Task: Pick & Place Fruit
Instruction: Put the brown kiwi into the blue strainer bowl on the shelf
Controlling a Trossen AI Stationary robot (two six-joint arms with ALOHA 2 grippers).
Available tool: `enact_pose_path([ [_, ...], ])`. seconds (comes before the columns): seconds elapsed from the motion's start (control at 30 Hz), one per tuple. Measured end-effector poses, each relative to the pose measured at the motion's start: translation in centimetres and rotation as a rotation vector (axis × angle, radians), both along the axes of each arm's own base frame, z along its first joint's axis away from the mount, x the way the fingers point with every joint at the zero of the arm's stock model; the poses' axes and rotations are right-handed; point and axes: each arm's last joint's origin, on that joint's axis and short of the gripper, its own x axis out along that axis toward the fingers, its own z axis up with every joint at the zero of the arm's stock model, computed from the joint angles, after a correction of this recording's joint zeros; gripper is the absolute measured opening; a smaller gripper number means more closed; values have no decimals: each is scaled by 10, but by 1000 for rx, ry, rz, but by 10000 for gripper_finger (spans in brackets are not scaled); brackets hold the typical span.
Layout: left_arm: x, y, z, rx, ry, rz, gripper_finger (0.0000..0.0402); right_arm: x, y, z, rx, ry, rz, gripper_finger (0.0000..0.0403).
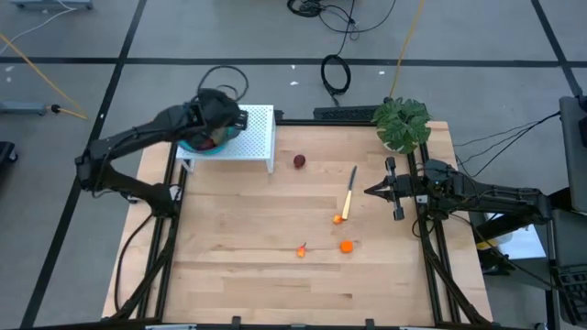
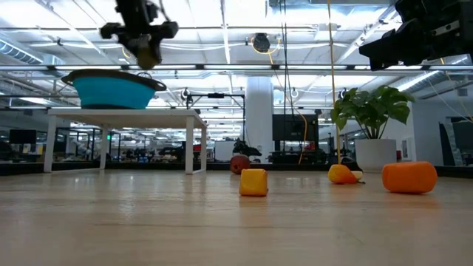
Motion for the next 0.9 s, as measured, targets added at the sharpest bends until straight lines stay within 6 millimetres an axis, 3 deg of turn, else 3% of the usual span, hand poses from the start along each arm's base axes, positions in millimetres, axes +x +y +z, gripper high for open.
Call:
enact_pose_path([
  [0.17,-32,10,-2,-132,-58,174,186,0,0,0,-1,0,-6,0],
  [0.3,-46,13,-1,-219,-114,230,186,0,-3,0,10,2,-90,0],
  [0.67,-50,27,1,-219,-329,368,186,0,-4,0,16,3,-133,0],
  [0.9,-45,33,-18,-196,-409,435,186,0,-4,0,14,4,-132,0],
])
